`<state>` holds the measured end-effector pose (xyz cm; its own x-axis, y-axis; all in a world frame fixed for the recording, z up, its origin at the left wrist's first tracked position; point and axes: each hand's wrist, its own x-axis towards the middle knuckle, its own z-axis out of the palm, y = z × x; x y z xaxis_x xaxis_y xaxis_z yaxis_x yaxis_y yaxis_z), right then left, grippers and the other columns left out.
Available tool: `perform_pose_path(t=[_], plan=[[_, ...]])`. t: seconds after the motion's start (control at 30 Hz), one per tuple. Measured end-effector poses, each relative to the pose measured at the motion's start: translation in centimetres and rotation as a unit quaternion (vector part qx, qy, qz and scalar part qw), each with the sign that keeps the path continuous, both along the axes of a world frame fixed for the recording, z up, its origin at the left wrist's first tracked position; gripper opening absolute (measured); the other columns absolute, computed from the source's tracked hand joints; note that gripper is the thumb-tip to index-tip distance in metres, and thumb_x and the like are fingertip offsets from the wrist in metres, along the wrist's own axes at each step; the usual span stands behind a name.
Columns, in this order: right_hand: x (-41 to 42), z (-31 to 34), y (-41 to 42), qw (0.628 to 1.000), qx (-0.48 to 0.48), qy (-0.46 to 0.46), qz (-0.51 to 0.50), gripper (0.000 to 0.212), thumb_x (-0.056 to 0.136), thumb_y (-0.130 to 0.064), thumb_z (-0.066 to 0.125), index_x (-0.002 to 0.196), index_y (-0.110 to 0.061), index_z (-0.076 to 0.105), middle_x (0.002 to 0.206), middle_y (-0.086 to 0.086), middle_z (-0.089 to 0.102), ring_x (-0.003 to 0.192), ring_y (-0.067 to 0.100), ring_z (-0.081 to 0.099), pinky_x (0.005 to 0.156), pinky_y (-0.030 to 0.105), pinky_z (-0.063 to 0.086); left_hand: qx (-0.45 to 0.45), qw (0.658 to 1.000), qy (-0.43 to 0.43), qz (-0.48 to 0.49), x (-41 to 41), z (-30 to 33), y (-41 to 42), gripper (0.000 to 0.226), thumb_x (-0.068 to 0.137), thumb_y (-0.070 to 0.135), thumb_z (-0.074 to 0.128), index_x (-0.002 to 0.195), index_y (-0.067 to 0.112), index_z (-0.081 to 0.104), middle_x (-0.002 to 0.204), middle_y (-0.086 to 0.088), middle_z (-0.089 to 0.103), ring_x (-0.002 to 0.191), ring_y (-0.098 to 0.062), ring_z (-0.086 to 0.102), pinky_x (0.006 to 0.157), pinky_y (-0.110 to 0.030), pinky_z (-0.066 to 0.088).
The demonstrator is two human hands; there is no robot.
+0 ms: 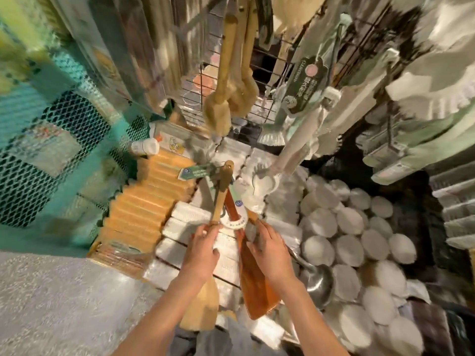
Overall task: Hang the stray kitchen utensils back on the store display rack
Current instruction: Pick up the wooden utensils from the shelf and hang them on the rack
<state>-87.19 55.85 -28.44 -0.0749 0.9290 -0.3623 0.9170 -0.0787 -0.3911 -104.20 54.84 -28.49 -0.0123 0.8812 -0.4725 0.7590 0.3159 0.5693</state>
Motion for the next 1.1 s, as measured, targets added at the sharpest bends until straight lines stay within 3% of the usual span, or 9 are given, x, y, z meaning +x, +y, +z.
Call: perform_pose_path(t=[0.2, 0.37, 0.53, 0.67, 0.77, 0.93, 1.03, 1.1], plan=[[0.9, -1.9, 1.1, 0.999, 0.025, -0.019, -0.041, 0.058, 0.085, 0.003, 0.045, 0.14, -0.018, 0.039, 0.136, 0.007, 0.044, 0.125, 0.026, 0.036, 0.103, 0.034, 0.031, 0.029, 0.998, 0.033, 0.055, 2.0, -0.7, 0.2, 0.053, 0.085, 0.003, 0.054, 0.13, 0.03, 0.045, 0.134, -0.004, 0.043, 0.125, -0.026, 0.035, 0.104, -0.034, 0.032], [1.6, -2.5, 2.5, 0.997, -0.016, -0.004, -0.074, 0.04, 0.086, 0.0, 0.052, 0.125, -0.01, 0.049, 0.124, 0.012, 0.05, 0.116, 0.029, 0.044, 0.094, 0.033, 0.037, 0.041, 0.994, 0.072, 0.07, 2.4, -0.4, 0.3, 0.048, 0.087, 0.006, 0.053, 0.126, 0.032, 0.044, 0.13, -0.001, 0.044, 0.122, -0.025, 0.033, 0.093, -0.033, 0.04], [2.6, -2.2, 3.9, 0.998, -0.049, 0.018, -0.041, 0.032, 0.085, -0.002, 0.051, 0.116, -0.006, 0.053, 0.115, 0.015, 0.06, 0.111, 0.032, 0.05, 0.086, 0.033, 0.041, 0.05, 0.992, 0.021, 0.11, 2.7, 0.3, -0.1, 0.045, 0.089, 0.004, 0.05, 0.126, 0.028, 0.049, 0.129, -0.006, 0.04, 0.103, -0.018, 0.049, 0.076, -0.023, 0.046], [3.4, -1.6, 3.5, 0.999, -0.026, 0.012, -0.037, 0.036, 0.091, -0.011, 0.053, 0.126, -0.016, 0.051, 0.115, 0.011, 0.059, 0.105, 0.03, 0.056, 0.081, 0.035, 0.048, 0.079, 0.98, -0.022, 0.182, 3.0, 0.5, -1.2, 0.033, 0.087, -0.005, 0.048, 0.104, 0.02, 0.063, 0.126, -0.002, 0.035, 0.118, -0.022, 0.043, 0.102, -0.036, 0.043], [3.6, -1.4, 3.3, 0.998, -0.029, 0.033, -0.04, 0.032, 0.092, -0.015, 0.052, 0.124, -0.022, 0.05, 0.104, 0.008, 0.064, 0.089, 0.028, 0.061, 0.072, 0.035, 0.048, 0.049, 0.974, -0.053, 0.216, 4.3, 0.7, -1.5, 0.031, 0.089, -0.003, 0.046, 0.093, 0.023, 0.062, 0.124, -0.008, 0.042, 0.118, -0.03, 0.045, 0.1, -0.044, 0.043], [2.5, -1.7, 2.1, 0.979, -0.061, 0.159, -0.112, 0.026, 0.09, -0.006, 0.051, 0.114, -0.015, 0.053, 0.085, 0.006, 0.064, 0.07, 0.026, 0.061, 0.065, 0.043, 0.053, 0.001, 0.978, -0.081, 0.192, 7.8, 0.3, -0.7, 0.02, 0.096, 0.02, 0.045, 0.114, 0.022, 0.051, 0.105, -0.015, 0.058, 0.088, -0.031, 0.062, 0.074, -0.039, 0.053], [1.9, -2.1, 1.9, 0.97, -0.057, 0.2, -0.128, 0.027, 0.088, -0.001, 0.055, 0.114, -0.008, 0.052, 0.079, 0.005, 0.066, 0.057, 0.018, 0.061, 0.063, 0.036, 0.052, 0.026, 0.981, -0.039, 0.19, 8.9, -0.4, -0.3, 0.033, 0.092, 0.025, 0.054, 0.121, 0.021, 0.038, 0.111, -0.012, 0.054, 0.097, -0.029, 0.059, 0.079, -0.037, 0.052], [1.3, -2.3, 1.9, 0.971, -0.053, 0.2, -0.117, 0.031, 0.087, -0.003, 0.058, 0.116, -0.006, 0.051, 0.091, 0.009, 0.069, 0.073, 0.025, 0.066, 0.068, 0.031, 0.048, 0.02, 0.979, -0.004, 0.205, 9.3, -0.6, 0.1, 0.047, 0.088, 0.023, 0.061, 0.121, 0.024, 0.028, 0.112, -0.013, 0.053, 0.099, -0.032, 0.06, 0.076, -0.04, 0.052]])
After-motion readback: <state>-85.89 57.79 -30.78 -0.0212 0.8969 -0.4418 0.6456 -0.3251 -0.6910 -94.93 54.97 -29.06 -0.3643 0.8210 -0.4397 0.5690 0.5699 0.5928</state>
